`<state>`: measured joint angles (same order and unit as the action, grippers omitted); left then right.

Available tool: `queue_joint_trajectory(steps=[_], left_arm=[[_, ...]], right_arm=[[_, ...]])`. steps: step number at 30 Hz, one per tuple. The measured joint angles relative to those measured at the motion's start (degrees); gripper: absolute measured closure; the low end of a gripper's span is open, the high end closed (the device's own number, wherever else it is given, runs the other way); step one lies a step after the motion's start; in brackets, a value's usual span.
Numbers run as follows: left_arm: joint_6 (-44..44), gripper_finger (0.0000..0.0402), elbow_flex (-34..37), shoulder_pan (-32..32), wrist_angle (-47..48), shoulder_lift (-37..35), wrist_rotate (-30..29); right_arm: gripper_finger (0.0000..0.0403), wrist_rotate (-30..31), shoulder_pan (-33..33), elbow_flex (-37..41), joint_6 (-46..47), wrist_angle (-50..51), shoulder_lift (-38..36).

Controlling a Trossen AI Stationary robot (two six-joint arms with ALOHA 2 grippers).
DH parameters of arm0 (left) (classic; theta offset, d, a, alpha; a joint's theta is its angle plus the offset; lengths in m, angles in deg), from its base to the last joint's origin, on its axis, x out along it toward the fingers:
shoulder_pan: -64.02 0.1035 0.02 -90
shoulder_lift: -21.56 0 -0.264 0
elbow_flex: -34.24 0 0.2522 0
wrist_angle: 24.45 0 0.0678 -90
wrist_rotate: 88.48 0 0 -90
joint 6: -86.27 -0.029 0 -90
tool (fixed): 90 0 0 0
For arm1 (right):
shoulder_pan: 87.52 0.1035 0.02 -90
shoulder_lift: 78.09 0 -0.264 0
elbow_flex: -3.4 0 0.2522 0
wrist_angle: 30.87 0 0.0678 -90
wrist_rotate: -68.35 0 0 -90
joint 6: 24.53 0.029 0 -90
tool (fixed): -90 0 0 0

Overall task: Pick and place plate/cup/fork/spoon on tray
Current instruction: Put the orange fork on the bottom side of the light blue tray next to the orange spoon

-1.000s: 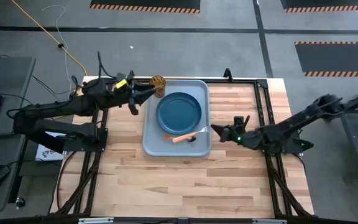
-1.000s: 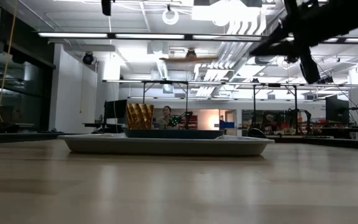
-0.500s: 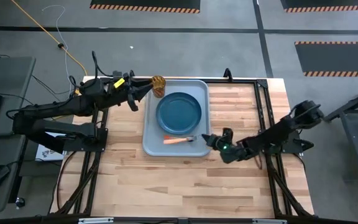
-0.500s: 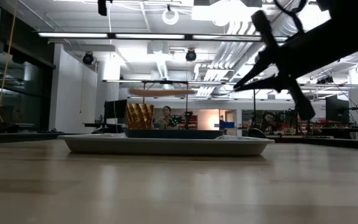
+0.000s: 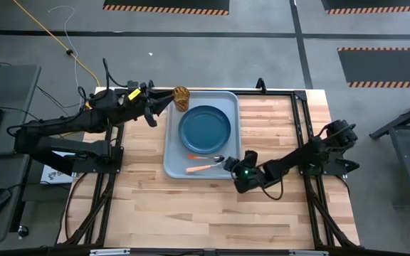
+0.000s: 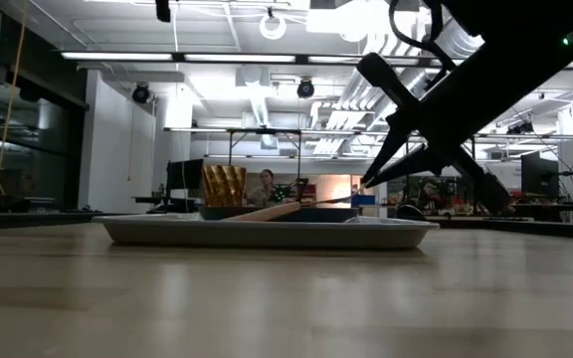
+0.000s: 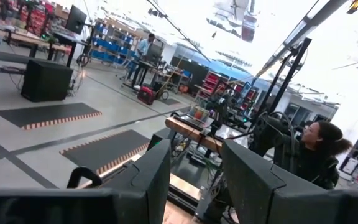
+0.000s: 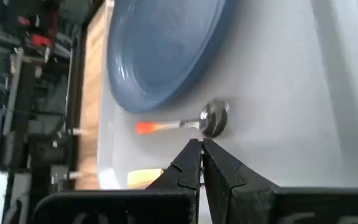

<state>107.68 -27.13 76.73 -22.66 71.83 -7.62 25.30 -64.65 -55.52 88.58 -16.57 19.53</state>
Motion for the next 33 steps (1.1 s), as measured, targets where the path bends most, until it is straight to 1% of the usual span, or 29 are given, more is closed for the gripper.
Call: queue_joint_trajectory(steps=[3, 9, 17, 21, 25, 33], left_arm=[[-1.1, 0.0268, 0.0, 0.0, 0.05, -0.21, 0.01], [-1.55, 0.0268, 0.0, 0.02, -0.23, -0.46, -0.01], [-1.58, 0.0268, -0.04, 0.02, -2.29, -0.96, -0.01], [-2.34, 0.0268, -0.04, 0.01, -2.16, -1.52, -0.01], [-2.69, 0.0268, -0.04, 0.02, -2.22, -1.74, -0.01], [-3.57, 0.0268, -0.04, 0.02, -2.95, -1.81, -0.01]], right_arm=[[0.0403, -1.54, 0.01, -1.15, -0.44, 2.37, -0.07], [0.0403, -1.94, -0.49, -1.74, 4.55, 7.37, -0.07], [0.0403, -5.52, -2.95, -1.74, 5.14, 6.99, 0.79], [0.0403, -5.77, -3.35, -1.74, 5.55, 6.94, 1.11], [0.0403, -8.23, -4.07, -1.74, 5.51, 6.92, 1.11], [0.0403, -8.03, -4.14, -1.74, 6.97, 6.91, 1.11]])
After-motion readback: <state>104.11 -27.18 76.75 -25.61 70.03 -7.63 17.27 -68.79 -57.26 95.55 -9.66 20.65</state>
